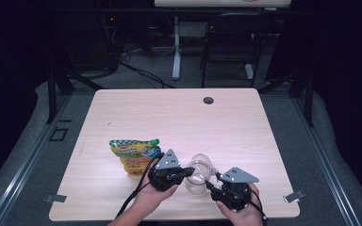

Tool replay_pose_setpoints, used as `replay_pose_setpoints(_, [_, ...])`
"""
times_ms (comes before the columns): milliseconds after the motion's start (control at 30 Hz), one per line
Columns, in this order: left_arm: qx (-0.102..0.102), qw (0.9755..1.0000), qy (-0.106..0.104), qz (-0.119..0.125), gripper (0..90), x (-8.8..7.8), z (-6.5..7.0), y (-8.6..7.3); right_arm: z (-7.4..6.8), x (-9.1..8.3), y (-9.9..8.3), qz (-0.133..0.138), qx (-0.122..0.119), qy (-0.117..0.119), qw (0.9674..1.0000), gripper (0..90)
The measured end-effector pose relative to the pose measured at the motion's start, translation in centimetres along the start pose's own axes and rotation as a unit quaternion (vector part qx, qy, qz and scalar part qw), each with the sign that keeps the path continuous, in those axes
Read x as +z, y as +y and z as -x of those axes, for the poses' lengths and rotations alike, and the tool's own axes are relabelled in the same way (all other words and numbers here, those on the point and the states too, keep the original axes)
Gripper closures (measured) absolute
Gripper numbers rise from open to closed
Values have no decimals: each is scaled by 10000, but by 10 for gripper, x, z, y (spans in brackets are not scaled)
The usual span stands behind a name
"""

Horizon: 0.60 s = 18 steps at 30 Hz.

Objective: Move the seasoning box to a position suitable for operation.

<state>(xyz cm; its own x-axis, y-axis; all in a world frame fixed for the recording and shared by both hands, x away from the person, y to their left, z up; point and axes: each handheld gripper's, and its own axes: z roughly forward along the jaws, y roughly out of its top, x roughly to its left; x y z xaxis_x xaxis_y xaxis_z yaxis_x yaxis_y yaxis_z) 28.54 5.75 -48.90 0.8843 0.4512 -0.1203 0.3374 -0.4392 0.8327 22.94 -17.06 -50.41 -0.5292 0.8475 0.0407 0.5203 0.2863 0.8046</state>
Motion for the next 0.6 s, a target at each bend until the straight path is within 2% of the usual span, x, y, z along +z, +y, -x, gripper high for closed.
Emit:
replay_pose_setpoints(133, [-24,10000,17,6,900,0,-1,-2,-1,0,0,41,-108,-19,9999,535])
replay_pose_setpoints(467, [-94,9999,56,-84,900,1,-4,-9,-2,0,1,130,-93,35,9999,538])
replay_pose_setpoints(600, [-61,9999,74,-113,900,3,-4,-11,-2,0,1,147,-112,11,9998,541])
